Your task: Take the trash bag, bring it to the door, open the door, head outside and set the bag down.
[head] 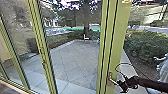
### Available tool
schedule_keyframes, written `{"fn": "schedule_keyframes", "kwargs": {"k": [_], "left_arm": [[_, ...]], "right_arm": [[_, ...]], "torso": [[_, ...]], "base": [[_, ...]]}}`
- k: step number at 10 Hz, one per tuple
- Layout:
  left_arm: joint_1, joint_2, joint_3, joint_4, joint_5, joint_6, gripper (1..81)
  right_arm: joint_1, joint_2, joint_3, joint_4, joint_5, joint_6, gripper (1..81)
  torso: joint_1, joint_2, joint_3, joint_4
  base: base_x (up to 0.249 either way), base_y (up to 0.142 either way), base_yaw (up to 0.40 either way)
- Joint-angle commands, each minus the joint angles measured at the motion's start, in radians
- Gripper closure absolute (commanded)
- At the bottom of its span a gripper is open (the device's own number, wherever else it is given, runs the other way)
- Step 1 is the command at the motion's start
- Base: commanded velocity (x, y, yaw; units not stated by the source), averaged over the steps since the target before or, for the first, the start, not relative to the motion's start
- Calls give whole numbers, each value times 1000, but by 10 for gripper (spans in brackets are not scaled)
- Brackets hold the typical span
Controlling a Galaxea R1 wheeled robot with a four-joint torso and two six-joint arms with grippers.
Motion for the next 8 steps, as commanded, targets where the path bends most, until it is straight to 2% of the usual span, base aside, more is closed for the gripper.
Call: {"fn": "schedule_keyframes", "kwargs": {"k": [1,6,7,8], "left_arm": [[-42,4,5,-3,85,7,811],[-41,4,5,-6,85,5,811],[-39,4,5,-7,85,7,811],[-39,4,5,-7,85,7,811]], "right_arm": [[-43,129,-28,7,-146,-45,10],[-39,135,-22,7,-146,-45,10],[-39,137,-22,7,-146,-44,10],[-39,138,-22,7,-144,-44,10]], "torso": [[0,0,0,0],[-2,-2,1,-2],[-2,-2,-57,-2],[-3,-2,-75,-2]], "base": [[0,0,0],[0,0,0],[0,0,0],[0,0,0]]}}
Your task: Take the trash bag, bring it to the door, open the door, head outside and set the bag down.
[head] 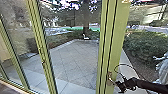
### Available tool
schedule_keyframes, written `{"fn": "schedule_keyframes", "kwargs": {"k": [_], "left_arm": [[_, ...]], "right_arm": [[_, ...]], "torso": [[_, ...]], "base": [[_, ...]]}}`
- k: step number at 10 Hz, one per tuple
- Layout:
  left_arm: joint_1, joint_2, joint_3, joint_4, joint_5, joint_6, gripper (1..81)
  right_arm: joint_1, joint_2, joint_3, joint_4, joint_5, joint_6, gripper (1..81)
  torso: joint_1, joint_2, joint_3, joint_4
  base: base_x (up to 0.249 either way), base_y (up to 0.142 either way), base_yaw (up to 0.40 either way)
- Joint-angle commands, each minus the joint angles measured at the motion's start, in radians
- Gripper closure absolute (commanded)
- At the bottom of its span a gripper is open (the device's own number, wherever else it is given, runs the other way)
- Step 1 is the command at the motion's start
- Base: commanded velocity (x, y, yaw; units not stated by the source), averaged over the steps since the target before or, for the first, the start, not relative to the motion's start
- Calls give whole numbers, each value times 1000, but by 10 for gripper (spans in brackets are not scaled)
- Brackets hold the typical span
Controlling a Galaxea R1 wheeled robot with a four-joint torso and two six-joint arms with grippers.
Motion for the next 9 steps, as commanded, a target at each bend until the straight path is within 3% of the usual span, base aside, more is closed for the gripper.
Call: {"fn": "schedule_keyframes", "kwargs": {"k": [1,2,4,9], "left_arm": [[-39,1,5,-7,90,6,811],[-38,0,5,-7,88,6,811],[-33,0,5,-9,88,6,811],[-18,-8,5,-12,88,6,811]], "right_arm": [[-8,87,53,-6,-217,-41,10],[-9,87,52,-6,-210,-41,10],[-9,84,49,-6,-184,-43,10],[23,42,50,-4,-4,-44,10]], "torso": [[0,0,-71,0],[-1,-1,-116,0],[-2,-2,-80,-2],[-2,-2,-102,-2]], "base": [[0,0,0],[0,0,0],[0,0,0],[0,0,0]]}}
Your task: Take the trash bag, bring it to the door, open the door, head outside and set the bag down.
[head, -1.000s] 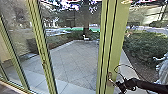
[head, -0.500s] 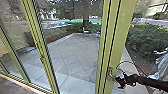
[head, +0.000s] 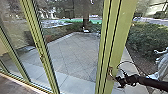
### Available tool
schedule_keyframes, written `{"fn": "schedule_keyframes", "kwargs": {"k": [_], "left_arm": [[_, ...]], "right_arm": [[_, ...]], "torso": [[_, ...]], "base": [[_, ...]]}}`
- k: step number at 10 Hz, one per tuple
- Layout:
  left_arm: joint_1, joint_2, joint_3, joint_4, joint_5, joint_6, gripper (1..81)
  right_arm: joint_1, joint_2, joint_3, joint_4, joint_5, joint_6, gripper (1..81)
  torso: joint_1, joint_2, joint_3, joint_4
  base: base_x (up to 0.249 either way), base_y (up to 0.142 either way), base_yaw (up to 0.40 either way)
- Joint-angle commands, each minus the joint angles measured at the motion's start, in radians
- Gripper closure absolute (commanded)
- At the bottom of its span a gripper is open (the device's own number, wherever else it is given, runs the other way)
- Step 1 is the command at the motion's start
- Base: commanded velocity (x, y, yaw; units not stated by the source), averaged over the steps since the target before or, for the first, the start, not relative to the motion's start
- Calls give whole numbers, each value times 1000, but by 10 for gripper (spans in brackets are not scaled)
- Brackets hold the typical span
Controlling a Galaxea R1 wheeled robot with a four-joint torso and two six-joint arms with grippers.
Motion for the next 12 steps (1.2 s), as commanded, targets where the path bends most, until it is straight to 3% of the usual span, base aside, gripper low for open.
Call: {"fn": "schedule_keyframes", "kwargs": {"k": [1,5,8,12], "left_arm": [[-15,-12,5,-11,93,3,811],[-6,-19,5,-11,94,0,811],[-1,-21,5,-10,94,0,811],[5,-25,5,-7,96,0,811]], "right_arm": [[-9,74,35,-41,-69,3,10],[28,74,16,-39,2,3,10],[55,79,21,-42,17,1,10],[59,84,11,-44,46,1,10]], "torso": [[0,0,0,0],[0,0,0,0],[0,0,-1,0],[-3,-1,-1,-1]], "base": [[0,0,0],[0,0,0],[0,0,0],[134,0,0]]}}
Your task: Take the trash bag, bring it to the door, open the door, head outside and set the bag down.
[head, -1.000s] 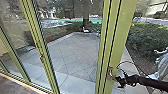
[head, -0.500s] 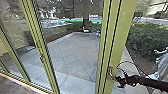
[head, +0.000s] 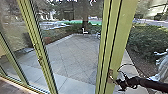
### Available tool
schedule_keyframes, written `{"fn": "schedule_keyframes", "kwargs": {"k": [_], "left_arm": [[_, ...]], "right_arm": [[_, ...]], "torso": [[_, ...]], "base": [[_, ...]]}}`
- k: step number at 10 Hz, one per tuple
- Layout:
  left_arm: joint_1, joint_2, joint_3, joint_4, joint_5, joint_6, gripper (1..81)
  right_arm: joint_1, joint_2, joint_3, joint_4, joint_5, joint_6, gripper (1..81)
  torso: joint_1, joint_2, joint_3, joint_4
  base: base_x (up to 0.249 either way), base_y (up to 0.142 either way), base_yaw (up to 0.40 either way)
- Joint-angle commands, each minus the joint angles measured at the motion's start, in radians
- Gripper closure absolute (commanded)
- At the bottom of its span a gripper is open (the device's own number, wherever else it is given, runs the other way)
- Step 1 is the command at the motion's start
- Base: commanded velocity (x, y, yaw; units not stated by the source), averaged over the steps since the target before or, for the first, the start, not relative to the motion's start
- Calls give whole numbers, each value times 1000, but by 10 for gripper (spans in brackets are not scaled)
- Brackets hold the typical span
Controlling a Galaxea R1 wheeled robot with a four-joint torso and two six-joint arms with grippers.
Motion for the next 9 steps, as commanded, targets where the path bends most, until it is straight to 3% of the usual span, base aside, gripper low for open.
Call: {"fn": "schedule_keyframes", "kwargs": {"k": [1,3,7,9], "left_arm": [[-29,-9,5,-6,85,2,811],[-29,-9,5,-9,85,2,811],[-26,-9,5,-11,85,3,811],[-23,-7,5,-5,85,3,811]], "right_arm": [[74,101,-15,-62,57,53,10],[80,101,-28,-62,59,52,10],[97,81,-24,-62,68,44,10],[114,59,-21,-62,70,44,10]], "torso": [[0,0,0,0],[-1,-1,1,-1],[0,0,0,-2],[2,1,-2,-2]], "base": [[154,0,0],[152,0,0],[0,0,0],[105,0,0]]}}
